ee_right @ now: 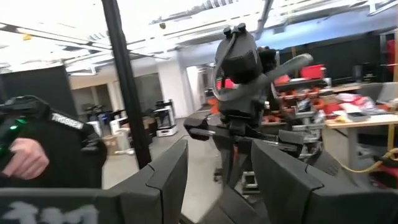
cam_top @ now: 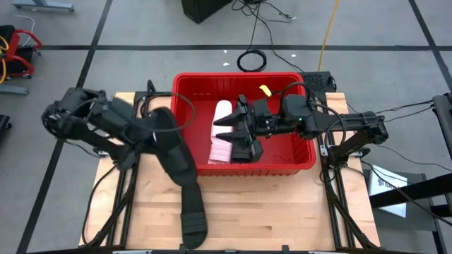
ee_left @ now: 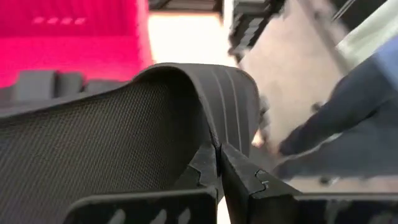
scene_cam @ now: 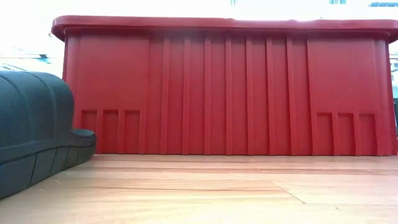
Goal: Pick and place slides into bin
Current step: Put the black slipper into the red bin
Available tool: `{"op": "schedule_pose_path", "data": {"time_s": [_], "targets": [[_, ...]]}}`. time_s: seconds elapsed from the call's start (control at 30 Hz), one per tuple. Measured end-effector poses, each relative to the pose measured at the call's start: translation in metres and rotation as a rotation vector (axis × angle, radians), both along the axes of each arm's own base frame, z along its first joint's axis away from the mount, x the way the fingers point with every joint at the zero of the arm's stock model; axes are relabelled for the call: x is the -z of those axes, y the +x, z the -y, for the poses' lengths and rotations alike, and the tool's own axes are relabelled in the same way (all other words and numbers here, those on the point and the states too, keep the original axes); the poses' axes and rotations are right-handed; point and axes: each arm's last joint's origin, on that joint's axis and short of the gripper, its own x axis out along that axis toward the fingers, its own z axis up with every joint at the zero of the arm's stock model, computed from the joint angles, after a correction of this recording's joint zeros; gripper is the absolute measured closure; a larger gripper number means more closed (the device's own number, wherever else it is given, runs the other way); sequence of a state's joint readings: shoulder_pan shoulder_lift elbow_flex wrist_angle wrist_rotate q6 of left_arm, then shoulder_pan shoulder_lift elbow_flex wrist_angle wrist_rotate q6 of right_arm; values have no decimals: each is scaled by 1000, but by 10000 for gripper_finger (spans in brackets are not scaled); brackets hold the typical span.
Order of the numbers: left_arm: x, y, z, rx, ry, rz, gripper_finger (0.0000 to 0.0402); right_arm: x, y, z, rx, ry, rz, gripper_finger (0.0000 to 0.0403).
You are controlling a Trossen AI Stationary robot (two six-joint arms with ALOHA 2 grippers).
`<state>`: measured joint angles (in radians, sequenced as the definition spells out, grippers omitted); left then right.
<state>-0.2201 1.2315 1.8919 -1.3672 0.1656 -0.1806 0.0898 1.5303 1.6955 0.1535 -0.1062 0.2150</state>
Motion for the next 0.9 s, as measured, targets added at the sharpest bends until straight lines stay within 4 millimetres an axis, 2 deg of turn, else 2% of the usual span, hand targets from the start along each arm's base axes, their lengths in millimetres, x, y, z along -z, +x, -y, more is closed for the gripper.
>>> {"op": "schedule_pose_path", "data": {"time_s": [0.17,0.3,0.43,0.9], "targets": [[3,2,-27,-45,117,-138,402,0,0,1,31,8,2,236],[2,11,-45,-32,173,-89,402,-1,0,3,38,15,9,236],[7,18,-63,-53,220,-126,402,-2,0,6,88,30,19,236],[34,62,-110,64,312,-197,402,-5,-1,7,92,33,50,236]]}}
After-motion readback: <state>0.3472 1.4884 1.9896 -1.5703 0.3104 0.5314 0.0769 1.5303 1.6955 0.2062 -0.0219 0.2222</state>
